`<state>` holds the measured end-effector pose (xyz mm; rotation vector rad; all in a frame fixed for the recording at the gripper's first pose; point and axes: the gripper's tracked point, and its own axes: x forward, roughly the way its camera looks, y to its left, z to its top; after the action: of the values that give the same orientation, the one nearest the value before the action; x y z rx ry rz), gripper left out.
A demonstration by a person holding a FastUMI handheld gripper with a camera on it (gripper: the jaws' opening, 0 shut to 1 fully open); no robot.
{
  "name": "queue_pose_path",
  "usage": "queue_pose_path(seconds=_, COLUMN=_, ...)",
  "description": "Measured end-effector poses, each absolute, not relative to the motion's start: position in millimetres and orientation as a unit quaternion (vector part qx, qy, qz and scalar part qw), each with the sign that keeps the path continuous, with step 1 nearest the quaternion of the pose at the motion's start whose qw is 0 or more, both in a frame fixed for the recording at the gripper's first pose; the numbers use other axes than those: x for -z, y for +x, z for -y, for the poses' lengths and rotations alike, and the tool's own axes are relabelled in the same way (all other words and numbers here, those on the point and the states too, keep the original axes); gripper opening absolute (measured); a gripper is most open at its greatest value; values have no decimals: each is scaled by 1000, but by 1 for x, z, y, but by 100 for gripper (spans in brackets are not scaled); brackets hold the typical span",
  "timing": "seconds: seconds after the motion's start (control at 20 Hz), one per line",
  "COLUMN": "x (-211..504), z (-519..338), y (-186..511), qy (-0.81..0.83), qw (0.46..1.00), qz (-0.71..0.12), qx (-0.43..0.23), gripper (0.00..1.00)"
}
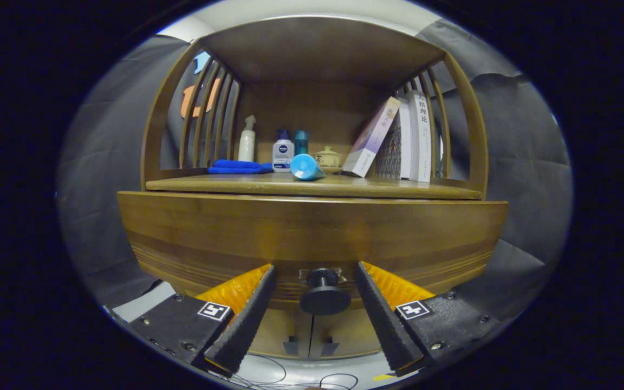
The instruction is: Pull open the drawer, take out the items inside it, and place them on the countertop above the cabinet.
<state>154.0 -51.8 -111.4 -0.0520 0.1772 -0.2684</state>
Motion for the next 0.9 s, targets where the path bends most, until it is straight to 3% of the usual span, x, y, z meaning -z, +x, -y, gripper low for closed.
queue_pose_path(seconds=0.9, x=113, z=54, y=167, qy=-25, qw=985, qz=-102, qx=133, gripper=97)
